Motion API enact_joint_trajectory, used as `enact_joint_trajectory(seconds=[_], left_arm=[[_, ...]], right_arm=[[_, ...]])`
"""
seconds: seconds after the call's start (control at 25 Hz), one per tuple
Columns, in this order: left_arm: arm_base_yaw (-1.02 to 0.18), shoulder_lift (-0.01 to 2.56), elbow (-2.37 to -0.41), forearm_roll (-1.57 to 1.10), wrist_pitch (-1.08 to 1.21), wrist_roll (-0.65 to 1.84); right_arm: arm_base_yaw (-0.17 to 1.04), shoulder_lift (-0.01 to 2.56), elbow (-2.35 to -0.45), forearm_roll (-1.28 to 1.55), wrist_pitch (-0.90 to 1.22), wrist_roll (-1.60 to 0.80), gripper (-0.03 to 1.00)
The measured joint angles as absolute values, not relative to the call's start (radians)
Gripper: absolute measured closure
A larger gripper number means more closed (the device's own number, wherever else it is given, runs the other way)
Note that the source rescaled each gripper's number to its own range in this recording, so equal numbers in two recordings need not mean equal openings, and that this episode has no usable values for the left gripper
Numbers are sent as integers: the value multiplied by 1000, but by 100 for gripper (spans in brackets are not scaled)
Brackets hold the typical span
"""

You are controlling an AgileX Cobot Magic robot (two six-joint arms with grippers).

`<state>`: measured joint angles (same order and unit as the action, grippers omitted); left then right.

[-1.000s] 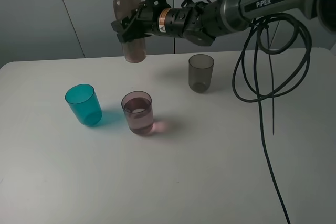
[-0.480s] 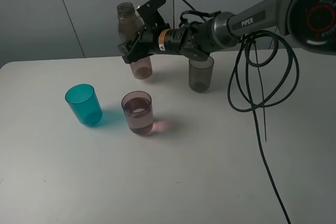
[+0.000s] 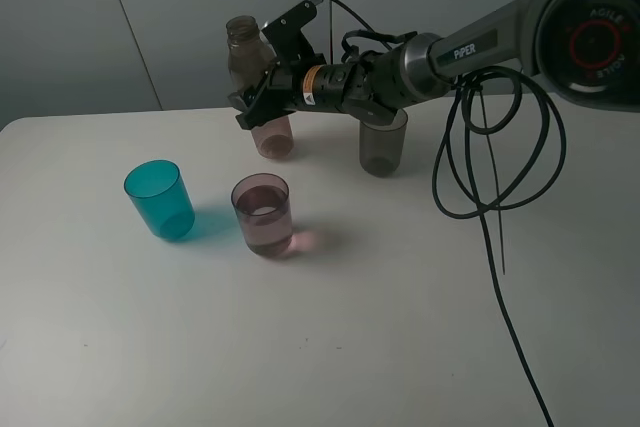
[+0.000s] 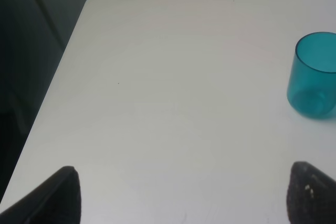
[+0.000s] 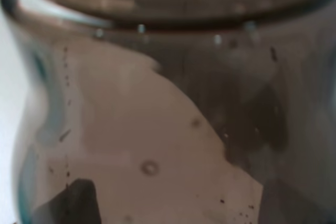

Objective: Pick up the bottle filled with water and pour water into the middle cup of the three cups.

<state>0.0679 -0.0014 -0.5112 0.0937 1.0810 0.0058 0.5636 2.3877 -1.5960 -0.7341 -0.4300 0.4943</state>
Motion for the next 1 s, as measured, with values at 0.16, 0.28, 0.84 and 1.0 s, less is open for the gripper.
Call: enact_joint_trajectory(seconds=[0.16, 0.28, 0.84, 1.0], left_arm=[[68, -1, -511, 94, 1081, 6], [68, -1, -511, 94, 1081, 6], [68, -1, -511, 94, 1081, 6], [68, -1, -511, 94, 1081, 6]], right_arm=[[564, 2401, -1596, -719, -435, 492, 95], [565, 2405, -1596, -719, -435, 492, 95], [566, 2405, -1596, -717, -428, 492, 25], [566, 2405, -1596, -716, -420, 508, -2]])
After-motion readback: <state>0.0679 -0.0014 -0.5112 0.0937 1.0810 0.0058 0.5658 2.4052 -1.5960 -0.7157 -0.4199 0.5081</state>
